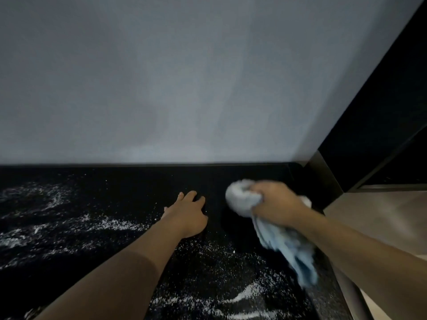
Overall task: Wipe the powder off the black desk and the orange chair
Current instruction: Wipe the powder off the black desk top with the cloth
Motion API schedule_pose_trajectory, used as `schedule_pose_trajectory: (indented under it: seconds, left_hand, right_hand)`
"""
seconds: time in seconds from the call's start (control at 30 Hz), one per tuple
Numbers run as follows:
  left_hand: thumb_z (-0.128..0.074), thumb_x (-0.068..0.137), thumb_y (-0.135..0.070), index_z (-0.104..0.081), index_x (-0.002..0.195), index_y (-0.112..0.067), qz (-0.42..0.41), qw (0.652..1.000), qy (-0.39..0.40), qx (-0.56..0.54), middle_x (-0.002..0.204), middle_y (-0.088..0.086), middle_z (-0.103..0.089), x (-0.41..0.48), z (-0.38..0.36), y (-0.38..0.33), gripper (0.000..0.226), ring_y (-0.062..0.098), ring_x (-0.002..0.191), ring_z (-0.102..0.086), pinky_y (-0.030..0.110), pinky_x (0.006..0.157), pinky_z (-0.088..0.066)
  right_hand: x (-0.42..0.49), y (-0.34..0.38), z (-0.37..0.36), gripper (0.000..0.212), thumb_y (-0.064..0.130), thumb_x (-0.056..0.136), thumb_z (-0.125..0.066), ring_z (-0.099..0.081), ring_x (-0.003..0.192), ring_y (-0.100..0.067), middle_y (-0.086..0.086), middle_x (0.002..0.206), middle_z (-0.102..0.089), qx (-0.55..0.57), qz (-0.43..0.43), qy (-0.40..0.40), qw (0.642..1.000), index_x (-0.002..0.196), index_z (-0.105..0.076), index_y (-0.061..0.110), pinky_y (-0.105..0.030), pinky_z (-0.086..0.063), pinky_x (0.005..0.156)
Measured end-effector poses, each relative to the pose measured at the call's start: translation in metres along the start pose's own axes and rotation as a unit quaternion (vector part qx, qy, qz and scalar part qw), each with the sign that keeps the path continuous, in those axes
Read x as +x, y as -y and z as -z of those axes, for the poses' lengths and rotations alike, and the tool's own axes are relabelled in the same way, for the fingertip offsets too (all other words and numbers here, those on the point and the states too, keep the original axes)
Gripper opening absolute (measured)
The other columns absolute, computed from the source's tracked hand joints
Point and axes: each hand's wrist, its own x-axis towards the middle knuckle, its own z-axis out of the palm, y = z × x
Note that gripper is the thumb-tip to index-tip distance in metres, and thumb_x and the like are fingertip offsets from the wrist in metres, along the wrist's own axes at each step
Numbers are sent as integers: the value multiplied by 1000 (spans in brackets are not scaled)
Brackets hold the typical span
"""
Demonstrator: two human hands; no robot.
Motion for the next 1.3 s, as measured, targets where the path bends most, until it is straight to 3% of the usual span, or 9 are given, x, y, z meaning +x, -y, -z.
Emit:
schedule_pose_trajectory:
  seconds: [0.2, 0.4, 0.47, 0.57, 0.63, 0.77, 0.9, 1.03, 1.3]
  left_hand:
    - [-32, 100, -34, -21, 149, -19, 12, 999, -33, -36, 158, 6, -7, 1, -1, -2, 53, 30, 145, -2, 53, 115, -15]
    - [-27, 101, -38, -9, 151, -23, 3, 1000, -5, -12, 159, 0, 5, -2, 0, -1, 56, 29, 145, 9, 56, 115, -12]
    - [-27, 101, -38, -7, 151, -24, 4, 1000, -10, -7, 159, -2, 6, -3, -1, -1, 56, 28, 145, 10, 58, 115, -9]
    - [-27, 101, -39, -7, 151, -24, 4, 1000, -18, -10, 159, -3, 7, -2, -4, -2, 56, 28, 145, 11, 59, 112, -7]
    - [-27, 101, -38, -8, 151, -24, 4, 1000, -20, -15, 159, -3, 7, -2, -3, -1, 56, 29, 145, 11, 60, 112, -6]
    - [-27, 101, -38, -8, 151, -25, 7, 1000, -21, -16, 159, -4, 6, -3, -4, -2, 55, 28, 145, 11, 59, 112, -6]
    - [-27, 101, -38, -7, 151, -25, 10, 1000, -16, -12, 159, -4, 7, -2, -3, -1, 56, 28, 145, 10, 58, 114, -8]
    - [-29, 100, -39, -7, 151, -24, -1, 1000, -29, -10, 159, -2, 6, -3, -7, -1, 57, 29, 145, 11, 59, 112, -7]
    - [-31, 100, -39, -5, 151, -25, 3, 999, -41, -6, 159, -3, 6, -4, -10, 0, 59, 28, 145, 10, 58, 113, -6]
  right_hand:
    - [69, -10, -17, 57, 46, 91, -40, -15, 140, -33, 6, 153, -18, -72, -193, 37, 978, 144, -23, 37, -57, -15, 111]
    - [-9, 0, -40, 41, 26, 84, -51, -42, 116, -29, 12, 141, -44, -169, -13, -50, 984, 123, -55, 40, -37, -37, 83]
    - [-42, 6, -42, 39, 26, 81, -49, -46, 108, -24, 10, 133, -53, -138, 57, 18, 989, 117, -61, 37, -32, -37, 81]
    - [-43, 4, -12, 36, 15, 77, -55, -59, 100, -16, 6, 112, -65, 14, 3, 47, 999, 109, -67, 25, -21, -43, 79]
    - [-7, -11, 12, 39, 14, 83, -55, -57, 114, -26, -3, 123, -61, -35, -40, -24, 998, 121, -61, 20, -30, -42, 95]
    - [45, -3, 6, 51, 26, 91, -47, -28, 133, -32, -1, 145, -31, -228, -167, 70, 957, 139, -34, 36, -55, -29, 105]
    - [14, 13, -16, 52, 21, 86, -53, -26, 126, -33, -3, 138, -27, -379, -62, 41, 922, 132, -37, 40, -54, -34, 94]
    - [-36, 7, -14, 47, 25, 84, -50, -29, 120, -28, 1, 133, -31, -385, 56, 72, 918, 125, -43, 47, -52, -32, 94]
    - [2, 22, -22, 47, 22, 89, -50, -25, 127, -30, -2, 138, -29, -366, -53, 30, 929, 131, -42, 40, -52, -30, 98]
